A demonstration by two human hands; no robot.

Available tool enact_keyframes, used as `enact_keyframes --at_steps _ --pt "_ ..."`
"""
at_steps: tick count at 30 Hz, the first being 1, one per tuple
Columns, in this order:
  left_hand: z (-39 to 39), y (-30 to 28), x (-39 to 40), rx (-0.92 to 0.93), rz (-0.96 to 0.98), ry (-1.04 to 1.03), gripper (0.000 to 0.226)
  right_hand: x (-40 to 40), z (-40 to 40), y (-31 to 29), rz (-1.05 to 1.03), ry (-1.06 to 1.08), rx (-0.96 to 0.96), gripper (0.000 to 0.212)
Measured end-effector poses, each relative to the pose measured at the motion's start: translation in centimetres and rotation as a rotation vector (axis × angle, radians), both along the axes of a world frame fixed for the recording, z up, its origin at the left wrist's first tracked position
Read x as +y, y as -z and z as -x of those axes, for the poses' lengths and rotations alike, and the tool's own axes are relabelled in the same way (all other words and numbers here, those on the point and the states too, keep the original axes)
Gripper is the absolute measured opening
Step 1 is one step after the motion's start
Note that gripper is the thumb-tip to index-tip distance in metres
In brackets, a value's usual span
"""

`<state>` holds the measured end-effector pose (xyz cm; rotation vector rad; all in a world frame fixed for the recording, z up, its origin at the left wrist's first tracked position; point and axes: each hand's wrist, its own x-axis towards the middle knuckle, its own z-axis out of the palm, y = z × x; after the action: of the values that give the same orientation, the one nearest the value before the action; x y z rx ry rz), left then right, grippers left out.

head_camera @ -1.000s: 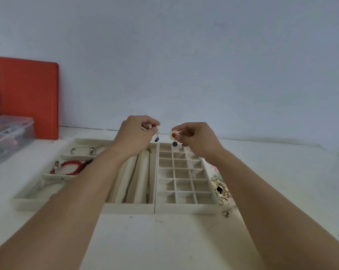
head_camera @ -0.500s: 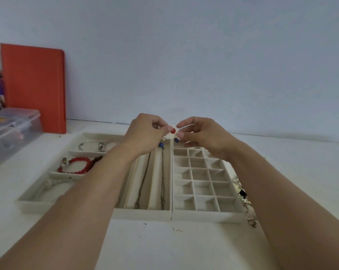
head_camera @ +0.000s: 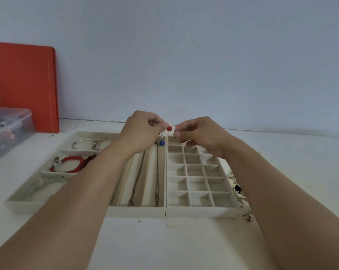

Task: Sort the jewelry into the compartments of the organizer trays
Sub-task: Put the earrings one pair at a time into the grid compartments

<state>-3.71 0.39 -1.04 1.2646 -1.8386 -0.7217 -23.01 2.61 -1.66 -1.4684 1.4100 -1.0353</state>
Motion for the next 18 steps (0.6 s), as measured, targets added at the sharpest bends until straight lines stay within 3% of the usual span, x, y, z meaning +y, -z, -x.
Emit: enact_keyframes --at_steps 18 --pt "0.25 0.12 -0.1 -0.014 0.026 -0.002 0.015 -0.24 -0.7 -0.05 0.048 0.015 0.237 0.013"
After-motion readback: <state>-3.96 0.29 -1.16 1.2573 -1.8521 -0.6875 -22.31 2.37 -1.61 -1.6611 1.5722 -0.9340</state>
